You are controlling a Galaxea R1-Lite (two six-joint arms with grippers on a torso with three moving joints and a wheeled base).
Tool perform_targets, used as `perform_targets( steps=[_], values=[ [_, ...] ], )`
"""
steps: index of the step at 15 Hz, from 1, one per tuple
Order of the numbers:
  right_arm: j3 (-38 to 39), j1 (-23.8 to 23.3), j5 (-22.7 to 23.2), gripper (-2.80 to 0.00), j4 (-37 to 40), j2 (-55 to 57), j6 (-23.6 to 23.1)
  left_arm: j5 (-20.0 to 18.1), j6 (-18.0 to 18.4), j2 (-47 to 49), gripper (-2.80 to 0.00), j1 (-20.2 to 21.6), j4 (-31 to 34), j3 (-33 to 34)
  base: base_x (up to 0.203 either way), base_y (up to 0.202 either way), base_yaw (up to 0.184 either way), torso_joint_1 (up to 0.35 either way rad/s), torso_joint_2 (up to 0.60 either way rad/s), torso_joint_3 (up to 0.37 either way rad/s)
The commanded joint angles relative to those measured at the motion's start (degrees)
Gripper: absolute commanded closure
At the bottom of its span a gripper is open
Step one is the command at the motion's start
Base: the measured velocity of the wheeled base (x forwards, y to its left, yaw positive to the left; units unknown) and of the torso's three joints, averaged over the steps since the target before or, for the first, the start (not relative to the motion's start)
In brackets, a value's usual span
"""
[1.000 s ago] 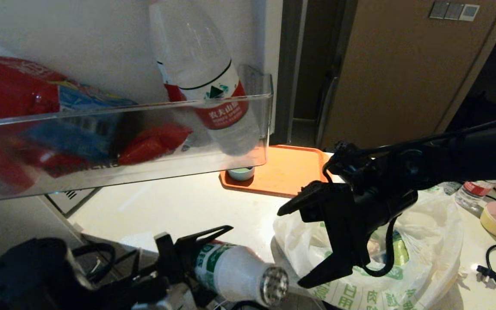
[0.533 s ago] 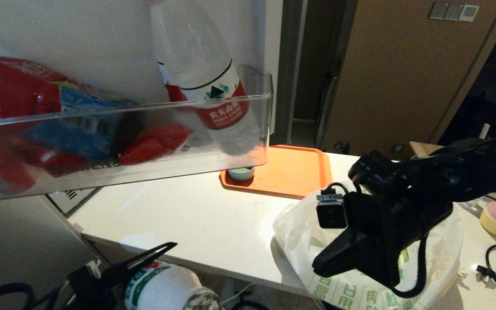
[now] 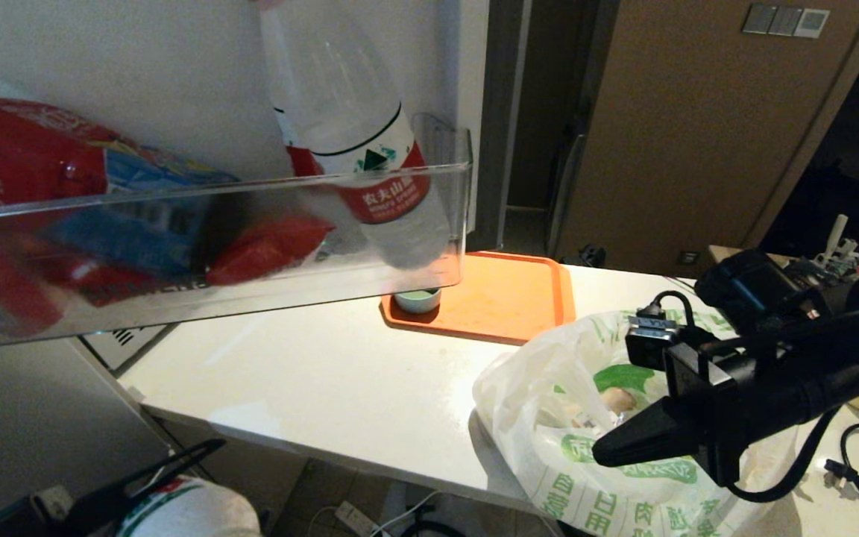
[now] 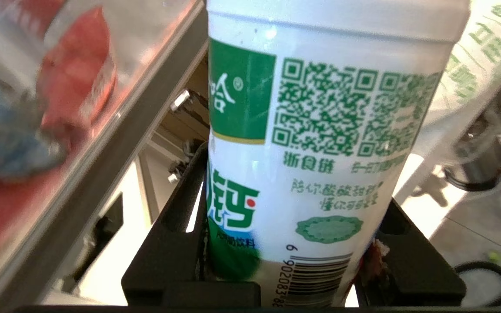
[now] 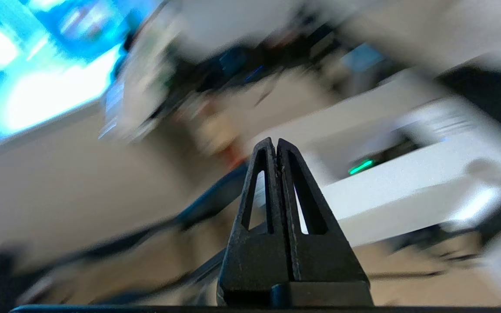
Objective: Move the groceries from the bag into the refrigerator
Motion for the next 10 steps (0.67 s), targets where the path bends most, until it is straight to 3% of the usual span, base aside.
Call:
perform_targets(
  steps=[1,4,6,8,10],
  values=[
    [4.95,-1.41,-7.89,0.0,-2.4,-4.36,0.2,1.05,-0.62,-9.76,0.0,0.05,6.52,-0.55,0.0,0.0,0.0,0.0,0.0,0.0],
    [13.79,-1.74,-24.48,0.0,-7.13,-11.88,0.21,3.44,-2.28,-21.52,0.0,0.06,24.05,-5.04,0.0,0.0,0.0,0.0,0.0,0.0],
    [15.39,-1.78,-36.5,0.0,-8.07,-14.27,-0.23,4.29,-2.72,-29.49,0.0,0.06,37.72,-9.11,0.0,0.0,0.0,0.0,0.0,0.0],
    [16.65,-1.8,-45.55,0.0,-8.18,-16.86,-5.38,5.76,-2.93,-36.59,0.0,0.06,49.43,-13.37,0.0,0.0,0.0,0.0,0.0,0.0],
    [20.35,-1.79,-50.79,0.0,-8.27,-17.86,-12.9,7.64,-3.02,-41.0,0.0,0.12,56.76,-15.92,0.0,0.0,0.0,0.0,0.0,0.0]
  ],
)
